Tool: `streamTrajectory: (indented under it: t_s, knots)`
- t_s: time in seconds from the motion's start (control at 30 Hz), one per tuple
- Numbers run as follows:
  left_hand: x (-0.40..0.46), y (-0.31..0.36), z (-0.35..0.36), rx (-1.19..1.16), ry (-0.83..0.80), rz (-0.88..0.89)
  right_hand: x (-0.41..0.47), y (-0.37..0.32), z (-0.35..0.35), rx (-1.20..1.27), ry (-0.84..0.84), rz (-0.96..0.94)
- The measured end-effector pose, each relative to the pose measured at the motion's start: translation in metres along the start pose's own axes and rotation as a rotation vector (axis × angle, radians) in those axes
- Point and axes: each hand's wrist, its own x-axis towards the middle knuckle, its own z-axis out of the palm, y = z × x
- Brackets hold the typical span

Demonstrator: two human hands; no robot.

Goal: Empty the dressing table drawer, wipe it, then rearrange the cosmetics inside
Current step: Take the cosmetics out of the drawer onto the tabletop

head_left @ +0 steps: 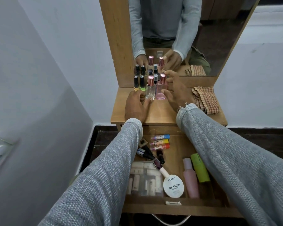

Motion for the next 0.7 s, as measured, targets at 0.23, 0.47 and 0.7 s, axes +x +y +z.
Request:
streamTrajectory:
  t_s: [0.23,0.47,0.7]
  knots:
    - [-0.002,0.001,0.000,-0.008,0.005,-0.007,-0.003,0.009,0.007,0.068,-0.067,0.026]
    - [-0.002,0.000,0.001,-0.011,0.000,-0.013,-0.011,0.020,0.016,0.061,0.013,0.019]
    - [-0.002,-0.001,0.001,-0.010,0.003,-0.007,-0.015,0.022,0.017,0.046,0.058,0.045]
